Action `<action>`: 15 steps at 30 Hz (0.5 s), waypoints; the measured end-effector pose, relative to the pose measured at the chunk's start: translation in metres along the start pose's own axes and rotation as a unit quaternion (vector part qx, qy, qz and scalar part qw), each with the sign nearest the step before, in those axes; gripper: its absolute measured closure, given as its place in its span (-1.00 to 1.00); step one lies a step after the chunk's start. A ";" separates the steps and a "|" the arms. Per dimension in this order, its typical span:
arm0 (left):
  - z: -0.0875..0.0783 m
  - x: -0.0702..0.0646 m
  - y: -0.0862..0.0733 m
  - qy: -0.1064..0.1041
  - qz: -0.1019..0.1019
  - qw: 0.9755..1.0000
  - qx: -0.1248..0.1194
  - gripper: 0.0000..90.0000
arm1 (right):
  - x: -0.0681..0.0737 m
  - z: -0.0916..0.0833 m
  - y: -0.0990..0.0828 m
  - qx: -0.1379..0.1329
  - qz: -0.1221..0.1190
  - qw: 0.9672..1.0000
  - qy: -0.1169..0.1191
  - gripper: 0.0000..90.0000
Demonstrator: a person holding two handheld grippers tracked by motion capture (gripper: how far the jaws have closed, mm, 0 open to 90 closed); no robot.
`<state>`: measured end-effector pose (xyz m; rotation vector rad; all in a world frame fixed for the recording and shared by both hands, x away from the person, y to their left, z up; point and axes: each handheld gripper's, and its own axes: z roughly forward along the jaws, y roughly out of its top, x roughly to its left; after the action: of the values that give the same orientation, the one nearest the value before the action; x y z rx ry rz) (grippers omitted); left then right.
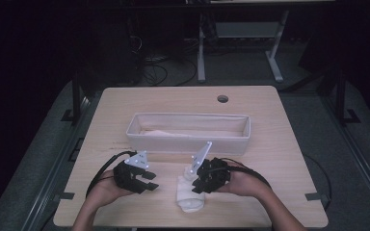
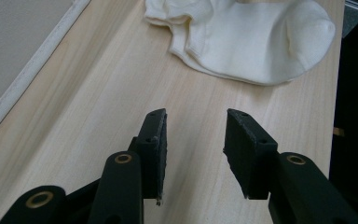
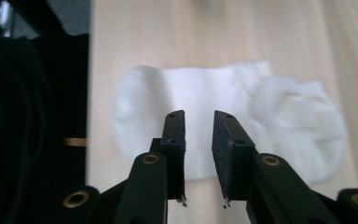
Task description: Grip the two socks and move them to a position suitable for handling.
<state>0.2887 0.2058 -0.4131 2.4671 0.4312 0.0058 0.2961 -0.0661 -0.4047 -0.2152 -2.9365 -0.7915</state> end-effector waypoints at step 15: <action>0.004 -0.008 0.009 -0.009 0.018 1.000 0.000 0.31 | -0.057 0.008 0.007 0.027 0.039 0.998 -0.030 0.49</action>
<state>0.2848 0.1939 -0.4102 2.4727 0.3777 -0.0017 0.3531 -0.0621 -0.4153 -0.3535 -2.9809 -0.7051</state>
